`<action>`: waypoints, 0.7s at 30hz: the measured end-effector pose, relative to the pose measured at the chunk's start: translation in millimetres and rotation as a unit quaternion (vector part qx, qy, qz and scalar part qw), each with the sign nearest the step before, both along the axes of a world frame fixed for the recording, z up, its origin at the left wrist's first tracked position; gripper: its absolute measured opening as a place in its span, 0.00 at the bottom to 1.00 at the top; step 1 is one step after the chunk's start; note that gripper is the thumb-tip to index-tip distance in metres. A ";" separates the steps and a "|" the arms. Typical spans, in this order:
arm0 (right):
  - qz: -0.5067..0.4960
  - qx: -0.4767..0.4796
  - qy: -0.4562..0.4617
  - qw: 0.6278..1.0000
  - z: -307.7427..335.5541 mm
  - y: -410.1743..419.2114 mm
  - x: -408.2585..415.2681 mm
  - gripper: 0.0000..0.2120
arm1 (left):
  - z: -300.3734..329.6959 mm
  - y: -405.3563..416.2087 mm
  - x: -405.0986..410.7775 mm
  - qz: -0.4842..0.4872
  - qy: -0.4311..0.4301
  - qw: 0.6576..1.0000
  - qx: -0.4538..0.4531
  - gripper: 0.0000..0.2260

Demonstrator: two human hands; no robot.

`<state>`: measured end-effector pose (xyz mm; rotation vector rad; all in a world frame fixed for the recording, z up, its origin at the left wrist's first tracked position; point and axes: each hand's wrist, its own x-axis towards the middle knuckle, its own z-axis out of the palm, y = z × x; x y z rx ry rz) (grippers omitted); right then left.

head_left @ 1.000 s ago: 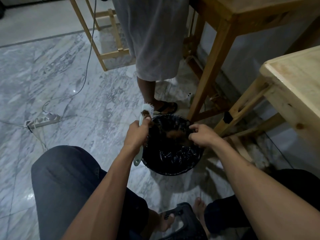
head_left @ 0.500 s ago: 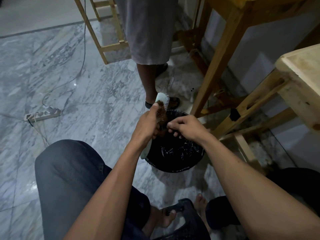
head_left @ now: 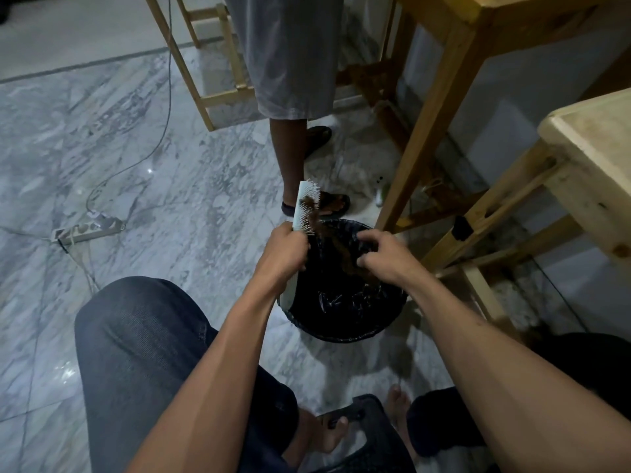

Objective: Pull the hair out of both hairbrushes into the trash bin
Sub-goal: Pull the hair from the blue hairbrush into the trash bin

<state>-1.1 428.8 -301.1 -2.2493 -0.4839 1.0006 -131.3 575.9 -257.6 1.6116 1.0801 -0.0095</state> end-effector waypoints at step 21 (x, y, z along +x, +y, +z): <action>-0.006 -0.105 -0.056 0.993 -18.9 -0.4 4.8 0.09 | 15.3 30.3 -8.0 0.101 -0.139 0.975 -0.137 0.09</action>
